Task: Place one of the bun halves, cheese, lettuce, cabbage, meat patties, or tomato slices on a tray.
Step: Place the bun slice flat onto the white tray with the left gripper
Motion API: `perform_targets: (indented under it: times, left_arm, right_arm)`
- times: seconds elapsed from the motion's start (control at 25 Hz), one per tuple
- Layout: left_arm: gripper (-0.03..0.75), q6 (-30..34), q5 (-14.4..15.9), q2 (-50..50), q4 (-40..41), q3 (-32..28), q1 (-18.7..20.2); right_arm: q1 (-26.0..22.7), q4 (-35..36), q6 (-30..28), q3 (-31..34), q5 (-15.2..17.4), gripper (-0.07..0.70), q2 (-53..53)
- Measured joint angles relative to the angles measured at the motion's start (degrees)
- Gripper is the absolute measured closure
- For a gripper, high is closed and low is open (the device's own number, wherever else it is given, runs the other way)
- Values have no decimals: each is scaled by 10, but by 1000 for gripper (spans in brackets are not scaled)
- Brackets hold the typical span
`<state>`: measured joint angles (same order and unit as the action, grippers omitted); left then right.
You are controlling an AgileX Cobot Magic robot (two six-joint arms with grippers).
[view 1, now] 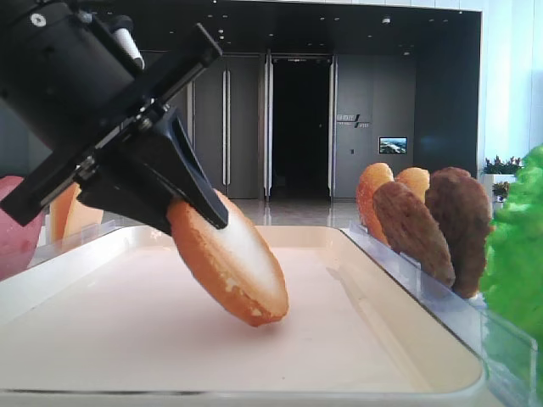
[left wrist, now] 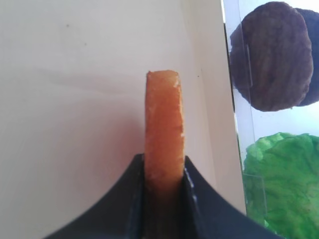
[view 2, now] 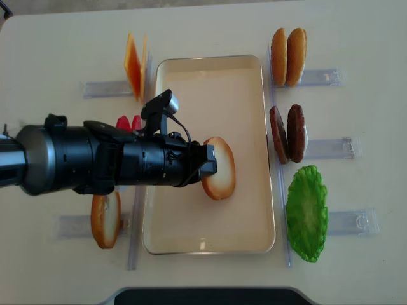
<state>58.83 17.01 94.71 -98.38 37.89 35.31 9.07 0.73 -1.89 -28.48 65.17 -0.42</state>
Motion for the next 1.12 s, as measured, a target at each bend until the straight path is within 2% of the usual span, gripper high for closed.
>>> perform_targets:
  times: [1.12]
  left_arm:
    - [597,-13,0,26,-3,-5,-1]
  right_arm:
    - [0,1,0,0,0,273,0]
